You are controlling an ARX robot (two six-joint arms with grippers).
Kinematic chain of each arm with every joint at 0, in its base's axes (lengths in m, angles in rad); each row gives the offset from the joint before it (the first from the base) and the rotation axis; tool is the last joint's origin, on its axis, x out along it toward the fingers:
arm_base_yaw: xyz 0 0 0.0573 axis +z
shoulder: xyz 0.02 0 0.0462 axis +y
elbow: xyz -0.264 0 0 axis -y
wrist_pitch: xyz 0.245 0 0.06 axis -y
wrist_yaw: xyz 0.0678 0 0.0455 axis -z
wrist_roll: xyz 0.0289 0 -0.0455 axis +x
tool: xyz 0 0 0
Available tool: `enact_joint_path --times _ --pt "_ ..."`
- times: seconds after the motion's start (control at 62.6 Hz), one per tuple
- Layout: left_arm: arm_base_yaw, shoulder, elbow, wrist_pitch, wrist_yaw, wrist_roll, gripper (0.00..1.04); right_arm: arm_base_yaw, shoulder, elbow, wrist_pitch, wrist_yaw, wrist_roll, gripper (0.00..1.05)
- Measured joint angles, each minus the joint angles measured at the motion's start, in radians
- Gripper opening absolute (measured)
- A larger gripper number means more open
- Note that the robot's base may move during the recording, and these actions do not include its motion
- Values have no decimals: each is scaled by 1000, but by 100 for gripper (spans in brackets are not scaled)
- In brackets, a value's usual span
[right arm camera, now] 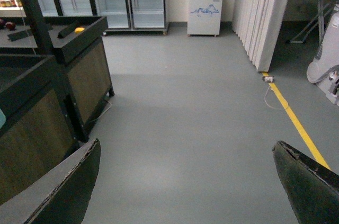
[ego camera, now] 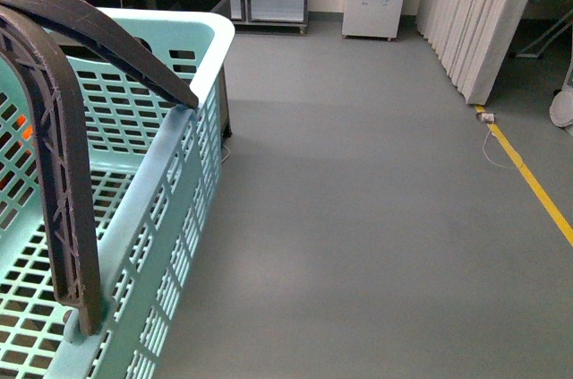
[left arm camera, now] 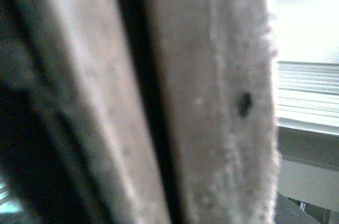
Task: Pick lemon and mango into basket
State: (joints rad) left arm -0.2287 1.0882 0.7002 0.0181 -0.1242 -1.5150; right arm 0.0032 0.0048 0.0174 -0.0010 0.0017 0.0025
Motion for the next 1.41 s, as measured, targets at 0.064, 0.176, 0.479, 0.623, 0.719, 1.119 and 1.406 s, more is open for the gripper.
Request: enact_joint_path --times 0.064,0.176,0.479,0.623,0.719,1.119,1.406 --pt "0 0 0 0 0 0 28 0 0 0 0 0 0 96" --pt "0 0 0 0 0 0 28 0 0 0 0 0 0 96" --pt "0 0 0 0 0 0 28 0 0 0 0 0 0 96" --pt "0 0 0 0 0 0 28 0 0 0 0 0 0 96" --pt "0 0 0 0 0 -1 28 0 0 0 0 1 0 96" --pt "-7 0 0 0 2 -5 28 0 0 0 0 2 0 96" --pt "-6 0 0 0 0 -2 28 0 0 0 -1 0 0 96"
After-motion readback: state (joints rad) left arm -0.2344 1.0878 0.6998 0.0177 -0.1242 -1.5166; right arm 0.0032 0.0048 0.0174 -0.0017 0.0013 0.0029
